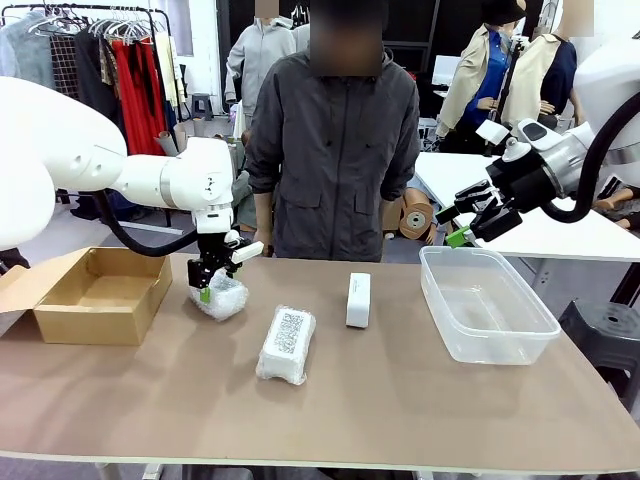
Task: Separate and place wrapped and unwrapped clocks.
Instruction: Pick up the Digital clock indicated by the person.
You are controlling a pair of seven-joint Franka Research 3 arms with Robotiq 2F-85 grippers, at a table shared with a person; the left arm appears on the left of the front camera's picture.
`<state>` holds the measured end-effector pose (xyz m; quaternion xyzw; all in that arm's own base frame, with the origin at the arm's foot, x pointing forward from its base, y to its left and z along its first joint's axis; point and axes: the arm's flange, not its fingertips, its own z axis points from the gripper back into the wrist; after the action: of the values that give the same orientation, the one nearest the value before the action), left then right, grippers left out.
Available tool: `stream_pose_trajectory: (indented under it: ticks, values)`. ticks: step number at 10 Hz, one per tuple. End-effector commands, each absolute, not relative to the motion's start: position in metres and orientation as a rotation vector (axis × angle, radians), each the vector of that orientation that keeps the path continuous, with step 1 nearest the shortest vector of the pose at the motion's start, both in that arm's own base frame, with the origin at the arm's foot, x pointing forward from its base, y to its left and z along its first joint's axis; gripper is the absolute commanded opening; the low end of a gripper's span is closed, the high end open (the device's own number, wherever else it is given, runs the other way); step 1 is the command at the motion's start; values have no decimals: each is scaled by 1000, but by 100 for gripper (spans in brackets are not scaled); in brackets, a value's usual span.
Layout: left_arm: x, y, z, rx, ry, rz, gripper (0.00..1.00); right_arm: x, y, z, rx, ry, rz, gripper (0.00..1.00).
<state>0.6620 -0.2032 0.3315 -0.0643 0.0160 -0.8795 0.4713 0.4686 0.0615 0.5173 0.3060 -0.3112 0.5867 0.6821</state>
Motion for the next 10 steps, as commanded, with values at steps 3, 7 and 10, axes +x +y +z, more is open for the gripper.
stream_pose_trajectory:
  ticks: [3,7,10]
  values:
    - [662,-194,347,-167,46,-2109,12,467,62,517,687,-698,1319,100]
    - [641,-186,418,-206,-49,-1959,0,467,62,517,687,-698,1319,100]
    - [609,-195,493,-148,-66,-1840,0,467,62,517,687,-698,1319,100]
